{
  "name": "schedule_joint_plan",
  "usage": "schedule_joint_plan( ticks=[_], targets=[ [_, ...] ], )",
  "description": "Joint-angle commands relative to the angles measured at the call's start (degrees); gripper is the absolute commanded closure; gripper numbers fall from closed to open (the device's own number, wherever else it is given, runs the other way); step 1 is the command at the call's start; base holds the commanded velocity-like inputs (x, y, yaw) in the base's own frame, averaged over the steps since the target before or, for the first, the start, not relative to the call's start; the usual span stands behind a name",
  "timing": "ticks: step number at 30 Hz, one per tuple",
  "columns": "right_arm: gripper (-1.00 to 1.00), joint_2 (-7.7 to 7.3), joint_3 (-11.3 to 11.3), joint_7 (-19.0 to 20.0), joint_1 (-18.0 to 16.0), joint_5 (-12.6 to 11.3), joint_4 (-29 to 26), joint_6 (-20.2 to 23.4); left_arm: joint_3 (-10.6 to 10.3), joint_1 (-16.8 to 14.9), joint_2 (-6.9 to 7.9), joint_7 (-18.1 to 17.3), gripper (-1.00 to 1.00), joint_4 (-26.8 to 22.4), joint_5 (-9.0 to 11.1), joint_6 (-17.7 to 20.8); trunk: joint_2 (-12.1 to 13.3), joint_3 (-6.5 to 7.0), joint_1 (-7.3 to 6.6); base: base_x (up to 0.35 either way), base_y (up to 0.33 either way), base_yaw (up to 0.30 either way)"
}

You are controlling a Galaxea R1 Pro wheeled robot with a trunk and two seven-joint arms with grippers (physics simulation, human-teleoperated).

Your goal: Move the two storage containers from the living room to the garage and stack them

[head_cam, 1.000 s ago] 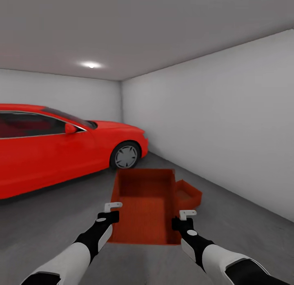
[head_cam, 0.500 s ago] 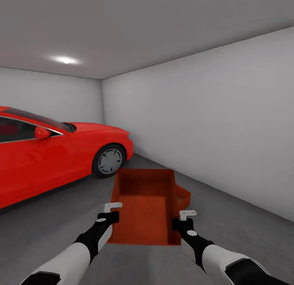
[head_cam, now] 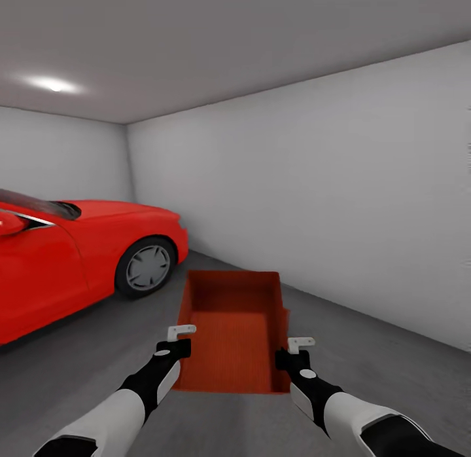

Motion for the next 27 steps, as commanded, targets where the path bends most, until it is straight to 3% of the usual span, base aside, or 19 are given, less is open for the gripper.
schedule_joint_plan(
  ticks=[1, 16, 27],
  targets=[
    [1.00, -2.25, -0.88, -0.41, -0.04, -1.11, 0.38, -0.34, 2.00, -0.05, 0.45, 2.98, 1.00, -0.36, -0.64, 0.43, -0.06, -0.08, 0.04, 0.300, 0.224, -0.287],
    [1.00, -2.25, -0.88, -0.41, -0.04, -1.11, 0.49, -0.34, 2.00, -0.05, 0.46, 2.94, 1.00, -0.36, -0.64, 0.43, -0.06, -0.08, 0.04, 0.298, 0.226, -0.279],
    [1.00, -2.24, -0.88, -0.41, -0.04, -1.11, 0.58, -0.28, 2.00, -0.06, 0.53, 2.94, 1.00, -0.36, -0.64, 0.43, -0.06, -0.08, 0.04, 0.297, 0.229, -0.030]
  ],
)
